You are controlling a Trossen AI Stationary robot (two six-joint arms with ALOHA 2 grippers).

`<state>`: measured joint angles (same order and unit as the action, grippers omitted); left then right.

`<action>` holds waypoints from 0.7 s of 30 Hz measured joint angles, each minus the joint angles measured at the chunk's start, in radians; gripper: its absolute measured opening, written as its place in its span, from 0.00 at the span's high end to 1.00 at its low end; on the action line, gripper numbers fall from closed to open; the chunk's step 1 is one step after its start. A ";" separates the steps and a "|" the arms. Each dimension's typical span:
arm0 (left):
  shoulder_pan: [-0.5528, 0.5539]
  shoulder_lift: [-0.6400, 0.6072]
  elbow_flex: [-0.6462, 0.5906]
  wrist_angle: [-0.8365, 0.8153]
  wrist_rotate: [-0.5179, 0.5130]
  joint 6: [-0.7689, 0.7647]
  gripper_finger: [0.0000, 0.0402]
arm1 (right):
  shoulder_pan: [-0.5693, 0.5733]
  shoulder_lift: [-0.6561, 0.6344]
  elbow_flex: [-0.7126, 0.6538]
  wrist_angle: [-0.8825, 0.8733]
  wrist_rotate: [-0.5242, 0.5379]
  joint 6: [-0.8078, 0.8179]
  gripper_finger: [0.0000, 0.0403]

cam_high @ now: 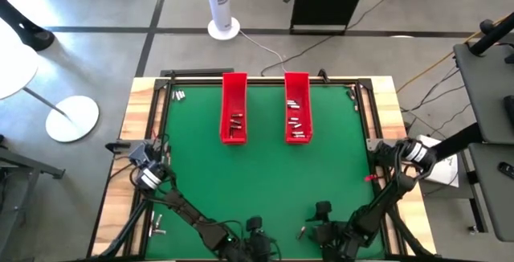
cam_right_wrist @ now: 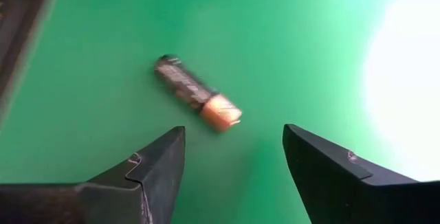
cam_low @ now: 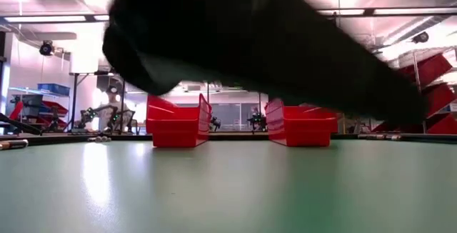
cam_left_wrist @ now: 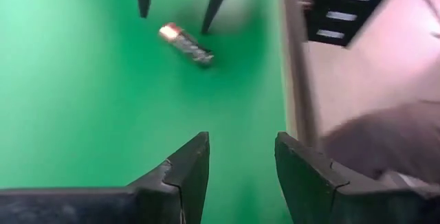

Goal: Sort batteries
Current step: Put the brown battery into the left red bin

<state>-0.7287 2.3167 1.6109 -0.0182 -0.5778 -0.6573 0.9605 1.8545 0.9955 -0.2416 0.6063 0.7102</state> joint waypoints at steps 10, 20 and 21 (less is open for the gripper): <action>0.007 0.004 -0.002 0.002 -0.065 -0.103 0.53 | -0.028 -0.009 -0.002 0.009 0.109 0.033 0.43; 0.022 0.004 -0.002 0.019 -0.090 -0.081 0.50 | 0.005 -0.093 -0.002 0.010 0.127 0.034 0.39; 0.026 0.004 -0.002 0.011 -0.098 -0.102 0.50 | 0.006 -0.094 -0.002 0.010 0.128 0.034 0.39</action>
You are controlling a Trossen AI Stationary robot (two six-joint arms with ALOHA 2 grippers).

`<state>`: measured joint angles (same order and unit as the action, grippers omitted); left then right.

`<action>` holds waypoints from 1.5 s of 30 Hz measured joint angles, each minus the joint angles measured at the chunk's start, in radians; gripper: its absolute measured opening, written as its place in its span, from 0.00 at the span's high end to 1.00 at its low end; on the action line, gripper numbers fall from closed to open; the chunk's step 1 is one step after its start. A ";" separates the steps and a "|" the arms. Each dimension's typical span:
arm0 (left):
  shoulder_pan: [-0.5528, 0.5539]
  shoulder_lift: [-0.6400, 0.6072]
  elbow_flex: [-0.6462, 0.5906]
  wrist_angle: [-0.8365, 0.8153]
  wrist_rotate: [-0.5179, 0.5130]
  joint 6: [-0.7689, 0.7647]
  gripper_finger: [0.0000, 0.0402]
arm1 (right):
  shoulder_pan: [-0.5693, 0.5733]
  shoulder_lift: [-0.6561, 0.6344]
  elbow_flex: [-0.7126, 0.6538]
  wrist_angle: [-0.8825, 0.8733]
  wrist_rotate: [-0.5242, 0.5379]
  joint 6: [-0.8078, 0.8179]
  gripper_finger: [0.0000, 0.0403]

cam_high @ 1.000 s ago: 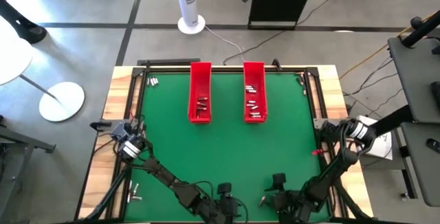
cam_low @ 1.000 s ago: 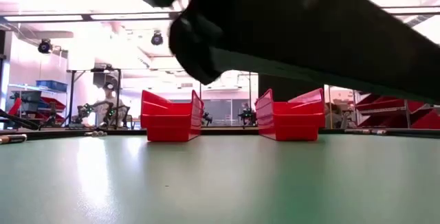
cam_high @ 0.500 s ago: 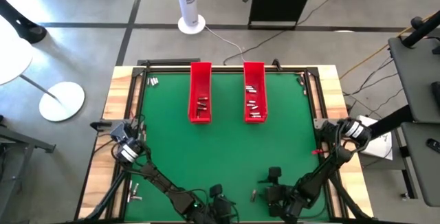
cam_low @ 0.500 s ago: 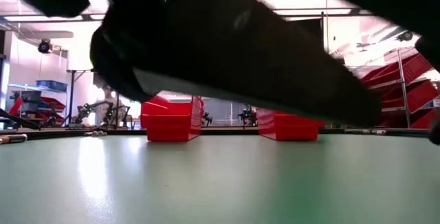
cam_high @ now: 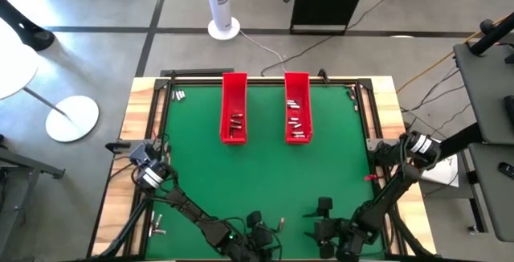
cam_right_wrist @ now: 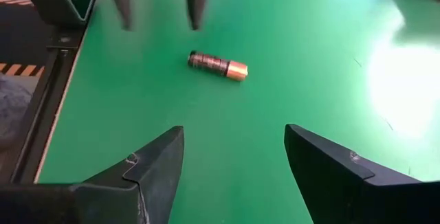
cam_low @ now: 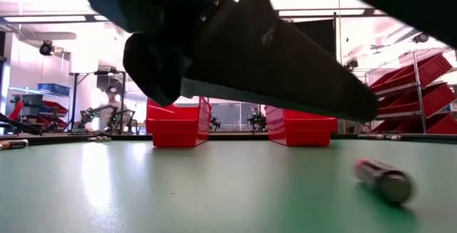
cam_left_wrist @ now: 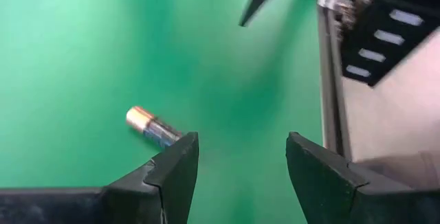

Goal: Sort batteries
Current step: Put the brown battery into the left red bin

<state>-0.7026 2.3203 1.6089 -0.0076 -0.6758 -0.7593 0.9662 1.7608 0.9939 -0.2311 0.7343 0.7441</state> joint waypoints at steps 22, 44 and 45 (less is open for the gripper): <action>0.062 -0.011 -0.006 -0.596 0.005 -0.540 0.53 | 0.009 0.008 0.000 0.000 0.000 0.016 0.41; 0.056 -0.065 -0.101 -0.647 -0.077 -0.568 0.92 | 0.042 -0.043 0.000 -0.022 0.058 0.000 0.45; 0.056 -0.079 -0.105 -0.679 -0.090 -0.565 0.92 | 0.042 -0.047 0.000 -0.024 0.058 0.001 0.46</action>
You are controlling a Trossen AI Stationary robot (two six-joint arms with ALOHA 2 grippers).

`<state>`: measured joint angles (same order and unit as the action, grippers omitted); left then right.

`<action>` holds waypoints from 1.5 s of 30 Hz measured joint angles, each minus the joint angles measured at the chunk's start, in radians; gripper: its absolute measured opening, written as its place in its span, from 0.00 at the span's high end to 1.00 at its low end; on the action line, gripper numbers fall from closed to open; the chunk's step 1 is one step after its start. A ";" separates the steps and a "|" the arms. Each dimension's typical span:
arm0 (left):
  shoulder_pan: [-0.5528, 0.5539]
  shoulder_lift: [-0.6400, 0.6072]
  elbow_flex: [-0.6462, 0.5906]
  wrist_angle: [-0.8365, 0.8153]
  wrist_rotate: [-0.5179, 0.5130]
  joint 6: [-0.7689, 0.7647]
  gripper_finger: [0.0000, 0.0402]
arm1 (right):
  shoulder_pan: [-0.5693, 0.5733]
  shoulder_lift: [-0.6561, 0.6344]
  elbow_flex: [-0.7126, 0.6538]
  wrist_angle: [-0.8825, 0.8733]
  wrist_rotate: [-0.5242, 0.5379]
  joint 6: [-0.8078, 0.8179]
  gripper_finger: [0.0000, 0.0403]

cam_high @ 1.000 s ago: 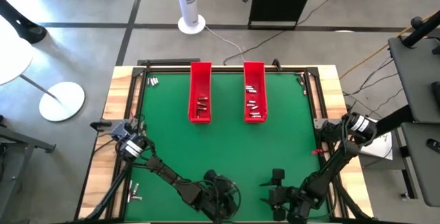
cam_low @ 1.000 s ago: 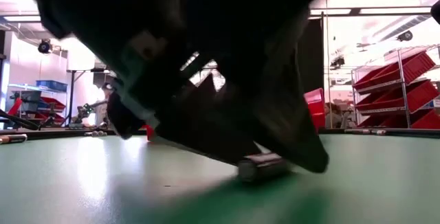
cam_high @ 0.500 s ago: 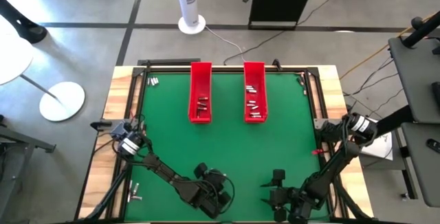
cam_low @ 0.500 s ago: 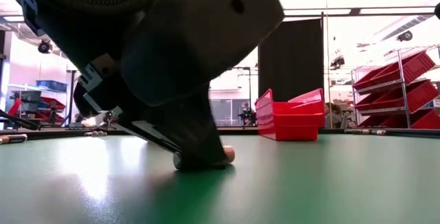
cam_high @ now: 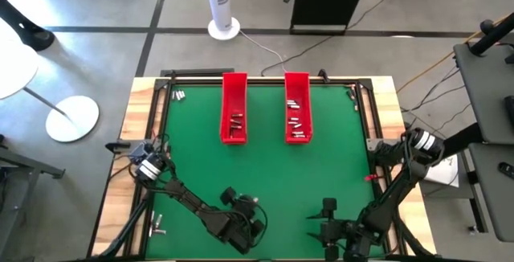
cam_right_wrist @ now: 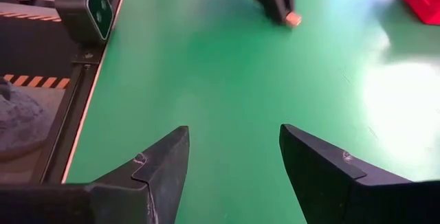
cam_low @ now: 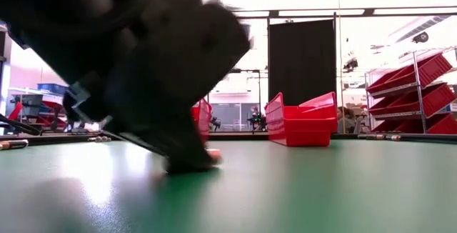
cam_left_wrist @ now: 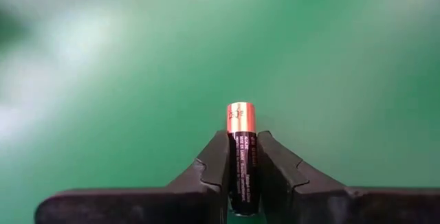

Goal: Sort batteries
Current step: Put the brown battery into the left red bin

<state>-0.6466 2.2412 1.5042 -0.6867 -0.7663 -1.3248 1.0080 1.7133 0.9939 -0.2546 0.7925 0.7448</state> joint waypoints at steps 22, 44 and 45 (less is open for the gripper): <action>0.235 -0.696 -0.395 -0.084 0.041 0.343 0.92 | -0.038 -0.004 0.000 -0.096 0.021 -0.023 0.45; 1.059 -0.764 -0.483 0.205 0.685 1.544 0.92 | -0.354 -0.277 -0.011 -0.453 -0.035 -0.213 0.45; 1.068 -0.753 -0.475 0.199 0.699 1.561 0.92 | -0.369 -0.292 -0.013 -0.449 -0.036 -0.227 0.45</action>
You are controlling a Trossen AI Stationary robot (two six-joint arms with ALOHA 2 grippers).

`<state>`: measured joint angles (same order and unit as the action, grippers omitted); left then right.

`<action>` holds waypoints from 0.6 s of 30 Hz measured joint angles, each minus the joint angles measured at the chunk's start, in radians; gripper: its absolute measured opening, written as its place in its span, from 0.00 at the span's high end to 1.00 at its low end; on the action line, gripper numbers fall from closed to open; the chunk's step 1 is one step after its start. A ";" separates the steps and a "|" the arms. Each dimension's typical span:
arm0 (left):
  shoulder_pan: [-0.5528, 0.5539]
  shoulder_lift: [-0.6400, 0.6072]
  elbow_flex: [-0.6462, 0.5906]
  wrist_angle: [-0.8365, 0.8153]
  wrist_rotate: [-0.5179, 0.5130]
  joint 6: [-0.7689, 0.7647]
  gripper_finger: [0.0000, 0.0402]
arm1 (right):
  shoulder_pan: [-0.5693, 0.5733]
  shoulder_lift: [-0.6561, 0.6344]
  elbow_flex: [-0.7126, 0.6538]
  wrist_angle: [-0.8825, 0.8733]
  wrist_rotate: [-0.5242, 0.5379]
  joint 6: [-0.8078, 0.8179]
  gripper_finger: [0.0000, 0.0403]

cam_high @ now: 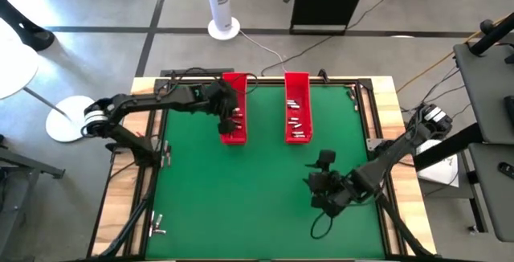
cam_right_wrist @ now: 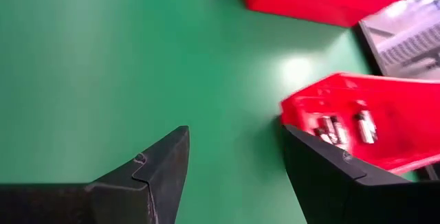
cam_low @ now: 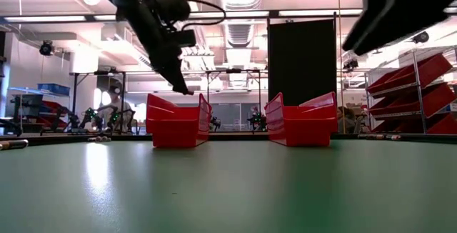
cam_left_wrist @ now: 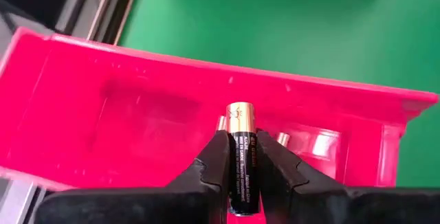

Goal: Sort batteries
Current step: Put the brown battery into the left red bin

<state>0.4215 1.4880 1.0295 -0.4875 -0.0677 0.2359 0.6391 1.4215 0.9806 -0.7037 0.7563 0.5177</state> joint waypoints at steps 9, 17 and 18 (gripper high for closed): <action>0.140 0.165 0.216 -0.197 0.116 0.141 0.92 | -0.145 -0.064 -0.022 0.005 -0.023 -0.112 0.45; 0.159 0.361 0.396 -0.338 0.168 0.251 0.92 | -0.213 -0.064 -0.053 0.013 -0.061 -0.117 0.45; 0.164 0.375 0.401 -0.339 0.169 0.256 0.92 | -0.215 -0.064 -0.055 0.013 -0.061 -0.114 0.45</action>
<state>0.5854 1.8630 1.4309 -0.8260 0.1011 0.4921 0.4240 1.3575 0.9259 -0.6911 0.6957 0.4038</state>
